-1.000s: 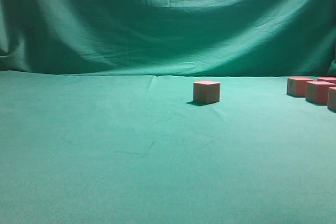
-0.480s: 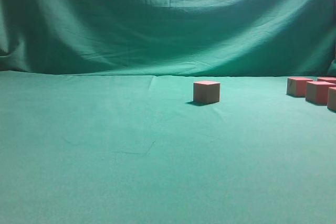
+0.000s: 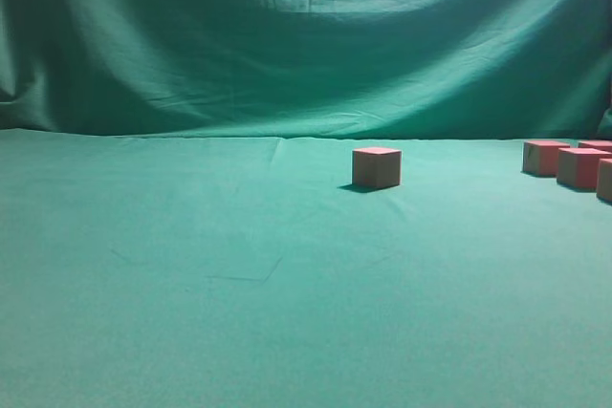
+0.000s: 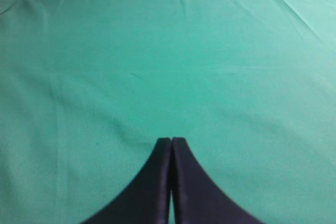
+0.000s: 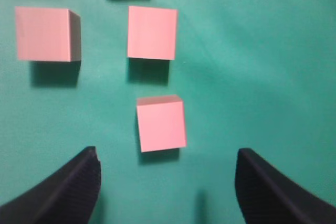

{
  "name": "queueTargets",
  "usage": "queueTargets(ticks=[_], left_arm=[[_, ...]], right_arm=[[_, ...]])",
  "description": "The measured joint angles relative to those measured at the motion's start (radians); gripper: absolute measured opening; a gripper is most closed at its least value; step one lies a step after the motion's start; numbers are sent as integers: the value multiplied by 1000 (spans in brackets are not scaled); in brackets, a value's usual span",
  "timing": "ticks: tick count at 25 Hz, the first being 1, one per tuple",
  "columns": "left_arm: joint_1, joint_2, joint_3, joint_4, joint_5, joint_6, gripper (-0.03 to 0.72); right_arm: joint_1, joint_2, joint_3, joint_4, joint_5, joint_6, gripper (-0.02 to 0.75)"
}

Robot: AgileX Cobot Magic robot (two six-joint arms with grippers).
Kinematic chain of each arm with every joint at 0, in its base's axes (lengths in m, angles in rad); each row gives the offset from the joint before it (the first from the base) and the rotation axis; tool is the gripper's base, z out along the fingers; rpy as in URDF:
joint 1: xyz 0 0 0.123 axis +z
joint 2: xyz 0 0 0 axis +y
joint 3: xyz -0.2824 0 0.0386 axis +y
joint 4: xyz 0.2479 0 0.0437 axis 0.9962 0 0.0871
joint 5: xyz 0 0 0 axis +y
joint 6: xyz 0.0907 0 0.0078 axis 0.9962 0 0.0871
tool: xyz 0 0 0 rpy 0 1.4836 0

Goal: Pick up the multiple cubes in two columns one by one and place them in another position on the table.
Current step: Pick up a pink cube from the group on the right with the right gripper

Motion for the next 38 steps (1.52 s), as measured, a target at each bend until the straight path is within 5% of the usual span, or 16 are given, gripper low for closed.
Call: queueTargets(ticks=[12, 19, 29, 32, 38], left_arm=[[0, 0, 0, 0, 0, 0, 0], [0, 0, 0, 0, 0, 0, 0], [0, 0, 0, 0, 0, 0, 0], [0, 0, 0, 0, 0, 0, 0], [0, 0, 0, 0, 0, 0, 0]], right_arm=[[-4, 221, 2, 26, -82, -52, 528], [-8, 259, 2, 11, -119, -54, 375], [-75, 261, 2, 50, -131, -69, 373], [-75, 261, 2, 85, -131, -110, 269], [-75, 261, -2, 96, -104, -126, 243]])
